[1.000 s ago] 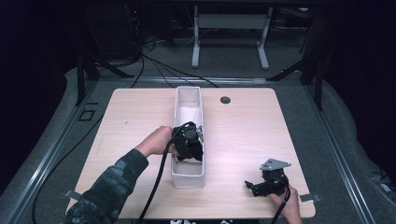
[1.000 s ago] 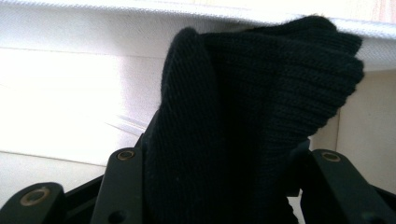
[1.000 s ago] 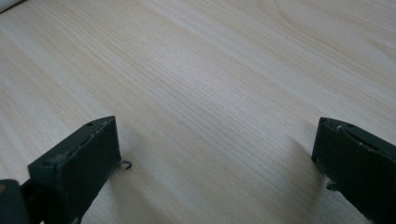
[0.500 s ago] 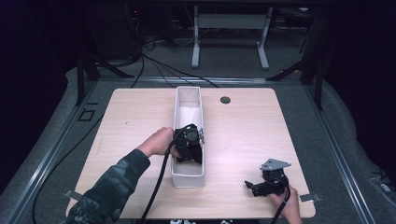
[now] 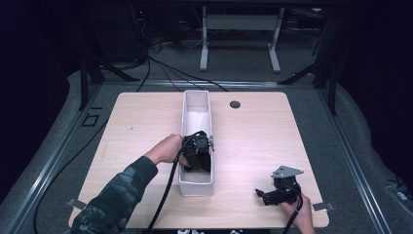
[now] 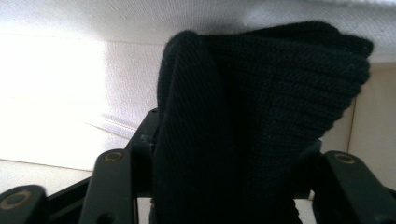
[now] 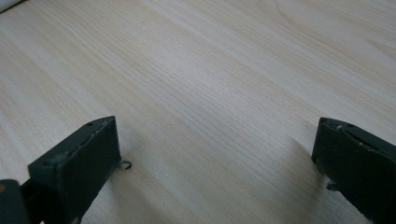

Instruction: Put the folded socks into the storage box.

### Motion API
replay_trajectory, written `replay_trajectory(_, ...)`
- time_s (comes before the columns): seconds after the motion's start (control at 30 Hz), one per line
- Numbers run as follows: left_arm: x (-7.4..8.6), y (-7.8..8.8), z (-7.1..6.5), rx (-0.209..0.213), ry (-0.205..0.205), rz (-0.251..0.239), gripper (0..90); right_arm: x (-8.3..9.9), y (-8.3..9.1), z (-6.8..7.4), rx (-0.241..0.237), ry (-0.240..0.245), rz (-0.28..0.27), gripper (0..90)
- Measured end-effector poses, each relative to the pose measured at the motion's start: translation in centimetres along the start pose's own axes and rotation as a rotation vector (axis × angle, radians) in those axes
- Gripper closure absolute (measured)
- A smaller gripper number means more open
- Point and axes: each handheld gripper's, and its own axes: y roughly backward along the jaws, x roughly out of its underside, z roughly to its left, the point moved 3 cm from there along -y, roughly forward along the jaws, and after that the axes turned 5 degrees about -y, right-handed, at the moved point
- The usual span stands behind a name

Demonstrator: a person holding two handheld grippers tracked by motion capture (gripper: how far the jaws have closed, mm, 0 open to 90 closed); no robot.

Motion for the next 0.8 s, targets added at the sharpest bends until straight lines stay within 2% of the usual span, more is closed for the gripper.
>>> replay_trajectory(0.13, 0.0, 0.2, 0.0, 0.002, 0.004, 0.002, 35.7, 0.0, 0.0, 0.0, 0.001, 0.002, 0.000, 0.5)
replay_trajectory(0.4, 0.1, 1.5, 0.0, -0.011, 0.022, -0.073, 16.1, 0.0, 0.0, 0.0, 0.001, 0.001, 0.000, 0.5)
replay_trajectory(0.57, 0.1, 3.0, -0.2, -0.029, 0.026, -0.105, 10.7, 0.0, 0.0, 0.0, 0.001, 0.001, 0.000, 0.4)
replay_trajectory(0.8, 0.4, 5.8, -0.6, -0.079, 0.024, -0.139, 6.2, 0.0, 0.0, 0.0, 0.000, 0.000, 0.000, 0.5)
